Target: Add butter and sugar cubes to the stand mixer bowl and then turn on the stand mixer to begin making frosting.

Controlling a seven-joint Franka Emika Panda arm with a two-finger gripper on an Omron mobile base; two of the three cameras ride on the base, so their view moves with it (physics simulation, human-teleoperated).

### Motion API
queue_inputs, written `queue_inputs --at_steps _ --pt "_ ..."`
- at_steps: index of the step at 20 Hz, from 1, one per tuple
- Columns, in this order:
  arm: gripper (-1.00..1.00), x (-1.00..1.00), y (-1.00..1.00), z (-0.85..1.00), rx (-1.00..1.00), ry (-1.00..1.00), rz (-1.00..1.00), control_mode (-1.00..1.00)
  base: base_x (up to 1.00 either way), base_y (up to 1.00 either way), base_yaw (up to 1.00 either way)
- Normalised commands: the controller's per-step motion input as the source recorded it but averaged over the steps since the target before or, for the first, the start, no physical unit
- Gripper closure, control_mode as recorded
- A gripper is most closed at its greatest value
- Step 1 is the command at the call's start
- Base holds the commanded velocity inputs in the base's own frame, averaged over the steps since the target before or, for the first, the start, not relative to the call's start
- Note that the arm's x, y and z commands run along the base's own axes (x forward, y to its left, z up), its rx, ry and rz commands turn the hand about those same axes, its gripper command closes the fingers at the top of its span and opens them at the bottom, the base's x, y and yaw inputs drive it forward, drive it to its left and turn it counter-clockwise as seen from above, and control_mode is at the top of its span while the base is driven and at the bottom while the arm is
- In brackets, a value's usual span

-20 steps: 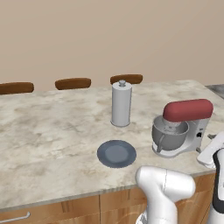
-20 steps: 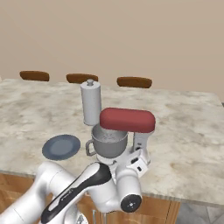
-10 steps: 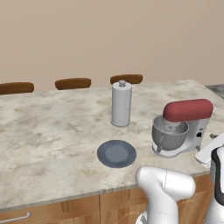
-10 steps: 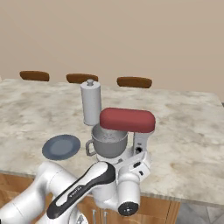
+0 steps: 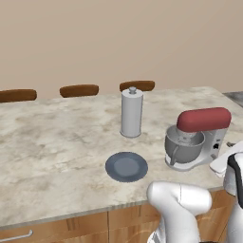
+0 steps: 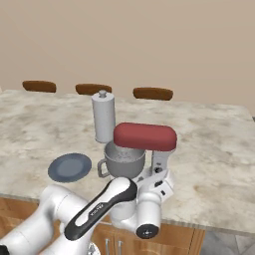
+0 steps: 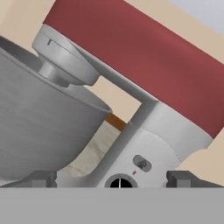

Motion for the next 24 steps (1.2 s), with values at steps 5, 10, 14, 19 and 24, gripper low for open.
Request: queue_inputs --at_steps 5,10,14,19,24 --pt "-1.00 0.22 0.00 0.00 0.00 0.04 0.00 -1.00 0.00 0.00 0.00" --pt "-1.00 0.11 -0.02 -0.06 0.00 0.05 0.00 -1.00 0.00 0.00 0.00" --pt "-1.00 0.12 -0.03 -0.10 0.00 0.04 -0.01 -1.00 0.00 0.00 0.00" --pt "-1.00 0.09 -0.05 -0.10 0.00 0.02 -0.01 -1.00 0.00 0.00 0.00" --pt "-1.00 0.02 -0.08 -0.11 0.00 0.00 -0.02 -1.00 0.00 0.00 0.00"
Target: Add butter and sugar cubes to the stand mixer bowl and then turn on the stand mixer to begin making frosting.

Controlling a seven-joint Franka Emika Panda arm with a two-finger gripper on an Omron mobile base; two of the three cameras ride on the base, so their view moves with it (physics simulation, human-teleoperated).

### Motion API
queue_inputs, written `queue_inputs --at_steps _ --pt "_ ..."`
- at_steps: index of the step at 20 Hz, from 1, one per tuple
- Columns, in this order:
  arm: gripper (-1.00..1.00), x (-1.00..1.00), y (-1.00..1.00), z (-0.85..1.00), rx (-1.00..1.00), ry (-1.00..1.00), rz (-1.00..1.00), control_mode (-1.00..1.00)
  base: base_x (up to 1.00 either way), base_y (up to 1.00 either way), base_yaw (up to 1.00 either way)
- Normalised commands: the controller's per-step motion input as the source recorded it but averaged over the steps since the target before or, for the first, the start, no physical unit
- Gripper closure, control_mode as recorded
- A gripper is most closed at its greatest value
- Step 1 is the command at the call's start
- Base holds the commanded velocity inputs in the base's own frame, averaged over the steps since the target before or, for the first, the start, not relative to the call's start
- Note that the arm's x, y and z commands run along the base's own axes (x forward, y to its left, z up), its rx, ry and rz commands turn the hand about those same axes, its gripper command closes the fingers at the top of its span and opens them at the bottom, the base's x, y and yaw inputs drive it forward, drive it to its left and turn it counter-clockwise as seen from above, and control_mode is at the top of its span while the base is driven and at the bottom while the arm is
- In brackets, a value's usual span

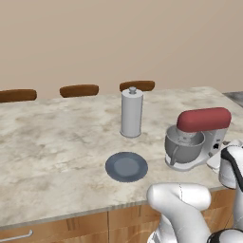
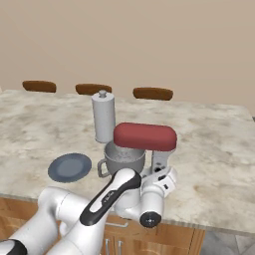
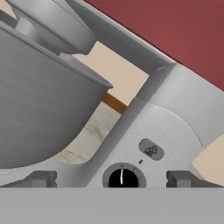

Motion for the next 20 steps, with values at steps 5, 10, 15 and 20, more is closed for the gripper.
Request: queue_inputs --at_steps 5,10,15,20 --pt "-1.00 0.03 -0.06 -0.07 0.00 0.00 -0.02 -1.00 0.00 0.00 0.00" --pt "-1.00 0.04 0.00 0.00 0.00 0.00 0.00 -1.00 0.00 0.00 0.00" --pt "-1.00 0.10 0.00 0.00 0.00 0.00 0.00 -1.00 0.00 0.00 0.00" --pt "-1.00 0.09 0.00 0.00 0.00 0.00 0.00 -1.00 0.00 0.00 0.00"
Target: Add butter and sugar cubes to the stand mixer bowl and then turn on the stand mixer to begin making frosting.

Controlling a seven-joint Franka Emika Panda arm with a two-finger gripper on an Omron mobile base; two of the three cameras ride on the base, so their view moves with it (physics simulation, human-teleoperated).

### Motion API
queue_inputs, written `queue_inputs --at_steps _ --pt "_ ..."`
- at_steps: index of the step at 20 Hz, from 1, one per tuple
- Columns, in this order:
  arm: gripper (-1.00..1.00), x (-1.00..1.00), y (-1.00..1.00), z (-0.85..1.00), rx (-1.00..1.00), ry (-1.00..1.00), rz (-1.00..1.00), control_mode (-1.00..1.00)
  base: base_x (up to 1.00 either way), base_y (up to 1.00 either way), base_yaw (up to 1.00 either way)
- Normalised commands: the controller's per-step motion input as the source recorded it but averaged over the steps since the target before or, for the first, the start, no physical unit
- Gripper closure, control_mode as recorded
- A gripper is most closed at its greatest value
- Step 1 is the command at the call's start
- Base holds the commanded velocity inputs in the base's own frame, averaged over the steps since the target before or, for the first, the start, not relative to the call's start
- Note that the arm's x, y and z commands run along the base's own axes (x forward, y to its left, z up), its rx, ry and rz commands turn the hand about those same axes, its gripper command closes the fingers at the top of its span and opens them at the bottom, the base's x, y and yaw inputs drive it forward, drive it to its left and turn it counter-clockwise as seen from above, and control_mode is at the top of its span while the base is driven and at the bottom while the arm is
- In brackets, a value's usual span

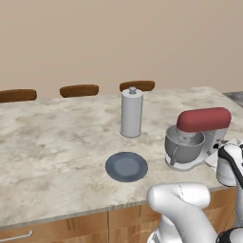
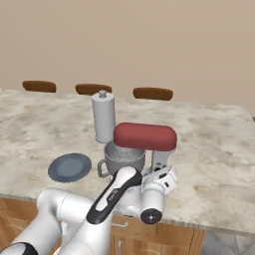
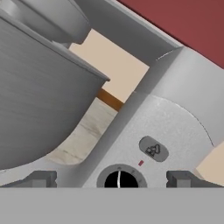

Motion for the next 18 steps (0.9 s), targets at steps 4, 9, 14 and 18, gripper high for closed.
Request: queue_inputs --at_steps 4,9,14,18 --pt "-1.00 0.00 -0.07 -0.02 0.00 0.00 0.00 -1.00 0.00 0.00 0.00" --pt "-1.00 0.00 -0.10 -0.02 0.00 0.00 0.00 -1.00 0.00 0.00 0.00" --pt "-1.00 0.00 -0.07 -0.01 0.00 0.00 0.00 -1.00 0.00 0.00 0.00" --pt "1.00 0.05 0.04 -0.01 0.00 0.00 0.00 -1.00 0.00 0.00 0.00"
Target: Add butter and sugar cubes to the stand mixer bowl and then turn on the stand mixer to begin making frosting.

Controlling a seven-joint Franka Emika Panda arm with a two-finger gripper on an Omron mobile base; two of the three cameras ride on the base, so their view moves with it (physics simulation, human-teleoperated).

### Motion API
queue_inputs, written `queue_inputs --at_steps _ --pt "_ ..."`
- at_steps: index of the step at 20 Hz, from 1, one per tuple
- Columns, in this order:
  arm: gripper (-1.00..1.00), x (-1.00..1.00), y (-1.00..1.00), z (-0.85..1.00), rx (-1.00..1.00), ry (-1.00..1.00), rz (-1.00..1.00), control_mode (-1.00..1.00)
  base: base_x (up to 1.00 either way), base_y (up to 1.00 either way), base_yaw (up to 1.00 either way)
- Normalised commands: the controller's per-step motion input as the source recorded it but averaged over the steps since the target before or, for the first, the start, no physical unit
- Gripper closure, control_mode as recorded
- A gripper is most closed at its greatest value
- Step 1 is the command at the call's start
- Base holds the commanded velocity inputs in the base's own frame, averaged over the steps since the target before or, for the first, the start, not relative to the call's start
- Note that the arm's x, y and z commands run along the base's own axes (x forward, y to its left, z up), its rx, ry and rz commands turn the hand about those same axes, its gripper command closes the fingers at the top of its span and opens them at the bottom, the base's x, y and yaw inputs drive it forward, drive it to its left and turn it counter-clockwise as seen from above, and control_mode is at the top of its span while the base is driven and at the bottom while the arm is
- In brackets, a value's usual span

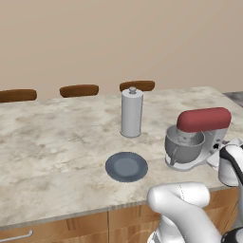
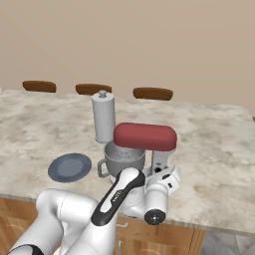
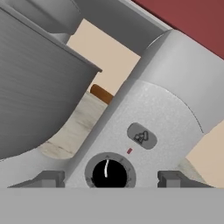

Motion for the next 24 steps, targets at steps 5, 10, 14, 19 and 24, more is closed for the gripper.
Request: queue_inputs --at_steps 5,10,14,19,24 --pt "1.00 0.08 0.06 0.00 0.00 0.00 0.00 -1.00 0.00 0.00 0.00" --pt "1.00 0.02 0.00 -0.04 0.00 0.00 0.00 -1.00 0.00 0.00 0.00" --pt "1.00 0.00 0.00 -0.16 0.00 0.00 0.00 -1.00 0.00 0.00 0.00" --pt "1.00 -0.02 -0.10 -0.08 0.11 0.00 0.00 -1.00 0.00 0.00 0.00" --pt "1.00 -0.04 -0.10 -0.06 0.32 0.00 0.00 -1.00 0.00 0.00 0.00"
